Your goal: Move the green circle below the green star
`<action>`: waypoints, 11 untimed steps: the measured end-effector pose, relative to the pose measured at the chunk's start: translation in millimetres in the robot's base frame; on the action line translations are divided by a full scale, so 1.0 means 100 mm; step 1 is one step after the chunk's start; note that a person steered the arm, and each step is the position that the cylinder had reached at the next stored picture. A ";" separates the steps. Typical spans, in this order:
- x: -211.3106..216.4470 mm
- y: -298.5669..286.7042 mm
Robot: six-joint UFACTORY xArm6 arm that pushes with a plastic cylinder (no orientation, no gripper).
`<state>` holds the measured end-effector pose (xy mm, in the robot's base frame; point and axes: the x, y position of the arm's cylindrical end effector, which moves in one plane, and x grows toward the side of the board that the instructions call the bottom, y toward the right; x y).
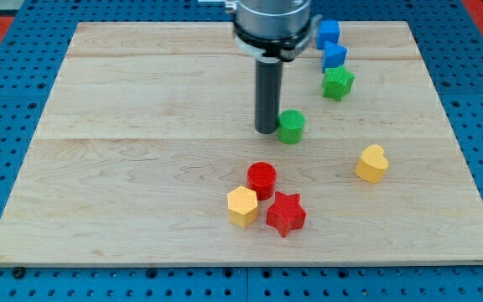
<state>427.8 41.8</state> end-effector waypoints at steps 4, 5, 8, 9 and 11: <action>0.20 0.34; 0.12 0.54; 0.18 -0.15; -0.16 0.00; -0.04 0.25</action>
